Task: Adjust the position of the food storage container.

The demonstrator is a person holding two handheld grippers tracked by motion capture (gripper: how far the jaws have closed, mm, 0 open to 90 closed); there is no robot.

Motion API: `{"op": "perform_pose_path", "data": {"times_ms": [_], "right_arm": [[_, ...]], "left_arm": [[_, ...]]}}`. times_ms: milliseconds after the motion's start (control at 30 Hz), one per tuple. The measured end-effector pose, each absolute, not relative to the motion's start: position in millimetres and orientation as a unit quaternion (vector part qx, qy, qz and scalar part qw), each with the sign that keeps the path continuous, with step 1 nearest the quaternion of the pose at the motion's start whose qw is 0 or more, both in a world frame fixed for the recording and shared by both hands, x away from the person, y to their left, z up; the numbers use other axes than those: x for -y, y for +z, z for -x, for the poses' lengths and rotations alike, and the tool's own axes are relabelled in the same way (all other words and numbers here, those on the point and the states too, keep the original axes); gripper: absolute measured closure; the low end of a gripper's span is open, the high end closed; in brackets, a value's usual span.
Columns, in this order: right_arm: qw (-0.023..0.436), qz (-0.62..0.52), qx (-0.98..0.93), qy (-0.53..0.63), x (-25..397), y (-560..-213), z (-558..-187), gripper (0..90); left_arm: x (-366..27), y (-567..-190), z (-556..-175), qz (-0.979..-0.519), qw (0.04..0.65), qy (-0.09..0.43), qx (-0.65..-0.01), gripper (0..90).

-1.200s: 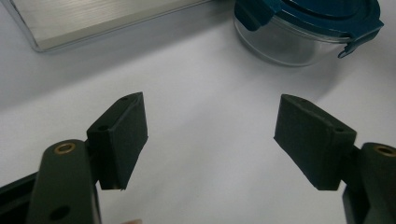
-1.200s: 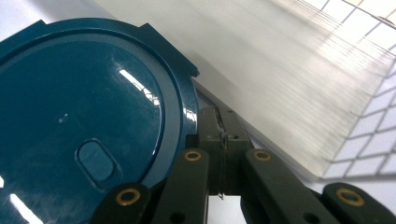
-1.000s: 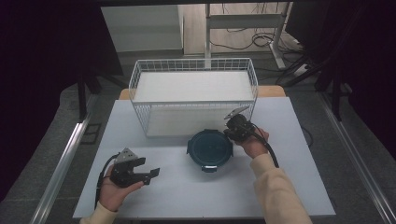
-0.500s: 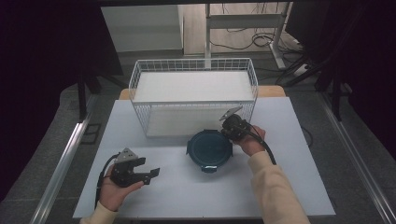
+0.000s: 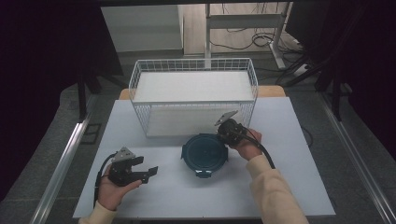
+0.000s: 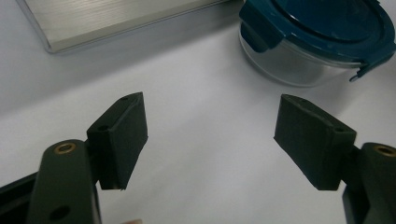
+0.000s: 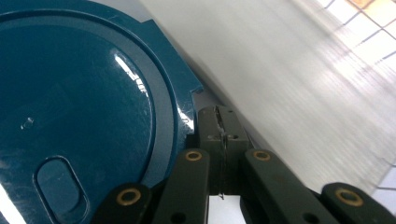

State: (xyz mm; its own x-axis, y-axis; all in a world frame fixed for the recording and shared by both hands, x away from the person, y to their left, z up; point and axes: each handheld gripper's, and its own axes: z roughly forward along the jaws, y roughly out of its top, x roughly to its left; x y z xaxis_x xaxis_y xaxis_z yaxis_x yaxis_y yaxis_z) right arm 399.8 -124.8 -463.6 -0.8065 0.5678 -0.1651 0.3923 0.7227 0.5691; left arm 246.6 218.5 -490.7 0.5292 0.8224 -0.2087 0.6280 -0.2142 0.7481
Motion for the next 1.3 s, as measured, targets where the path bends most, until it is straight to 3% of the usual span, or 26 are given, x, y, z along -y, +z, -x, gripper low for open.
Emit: {"op": "perform_pose_path", "data": {"times_ms": [1300], "right_arm": [[0.138, -0.217, -0.927, 0.271, 97, -465, -366, 90.0]], "left_arm": [[-221, -488, -246, -0.763, 0.421, 0.118, -0.477, 25.2]]}}
